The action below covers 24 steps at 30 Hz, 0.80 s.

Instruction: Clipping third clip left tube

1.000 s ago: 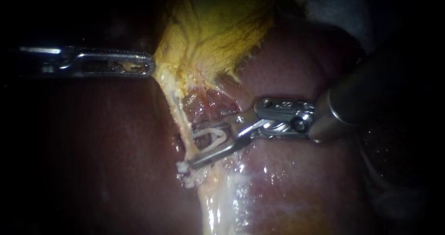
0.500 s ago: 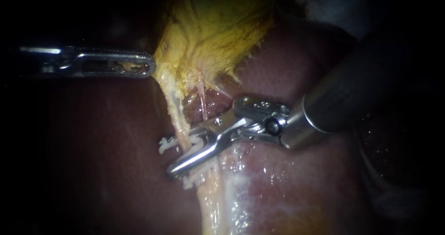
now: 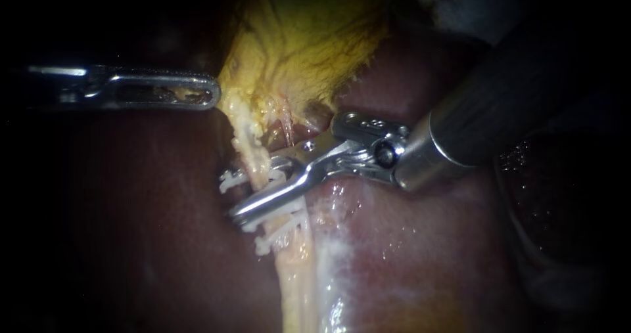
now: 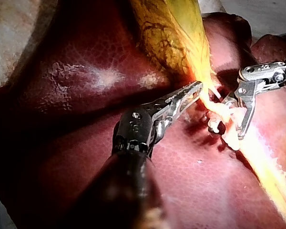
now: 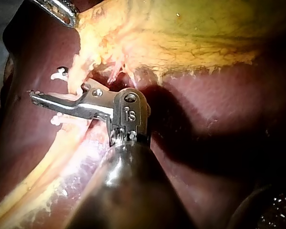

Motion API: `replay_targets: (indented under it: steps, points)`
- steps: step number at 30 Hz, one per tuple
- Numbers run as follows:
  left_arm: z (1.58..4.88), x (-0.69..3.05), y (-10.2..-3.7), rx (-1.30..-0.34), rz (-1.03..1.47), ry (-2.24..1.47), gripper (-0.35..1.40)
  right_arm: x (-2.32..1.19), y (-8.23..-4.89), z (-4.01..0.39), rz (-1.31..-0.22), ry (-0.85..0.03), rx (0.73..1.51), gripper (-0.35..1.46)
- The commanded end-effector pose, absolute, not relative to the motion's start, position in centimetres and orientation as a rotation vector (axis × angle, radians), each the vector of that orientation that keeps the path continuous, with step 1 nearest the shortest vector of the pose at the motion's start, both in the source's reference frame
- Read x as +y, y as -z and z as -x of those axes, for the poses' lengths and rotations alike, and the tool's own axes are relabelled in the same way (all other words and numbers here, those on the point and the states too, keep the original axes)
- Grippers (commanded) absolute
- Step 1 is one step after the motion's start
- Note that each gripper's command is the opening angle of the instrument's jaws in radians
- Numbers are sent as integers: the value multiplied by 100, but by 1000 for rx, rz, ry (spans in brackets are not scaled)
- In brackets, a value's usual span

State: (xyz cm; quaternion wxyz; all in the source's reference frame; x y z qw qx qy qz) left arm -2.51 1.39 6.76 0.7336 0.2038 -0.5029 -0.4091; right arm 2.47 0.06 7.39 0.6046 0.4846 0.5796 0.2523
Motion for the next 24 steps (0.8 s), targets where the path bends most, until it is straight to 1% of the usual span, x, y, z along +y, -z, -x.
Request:
replay_targets:
  steps: [1,3,6,8,10,16,24]
  points:
    - [251,139,-677,-1106,-448,900,-35,6,-739,-246,-1113,-594,1342,12]
    - [251,139,-677,-1106,-448,900,-35,6,-738,-244,-1091,-618,1346,3]
    - [251,139,-677,-1106,-448,900,-35,5,-739,-243,-1071,-668,1343,-14]
    - [251,139,-677,-1106,-448,900,-35,4,-739,-242,-1066,-699,1338,-35]
    - [251,139,-677,-1106,-448,900,-35,2,-740,-241,-1095,-749,1316,-35]
    - [252,139,-677,-1106,-448,900,-35,1,-743,-240,-1129,-715,1317,-35]
    - [251,140,-677,-1106,-448,900,-35,0,-744,-241,-1129,-713,1317,-35]
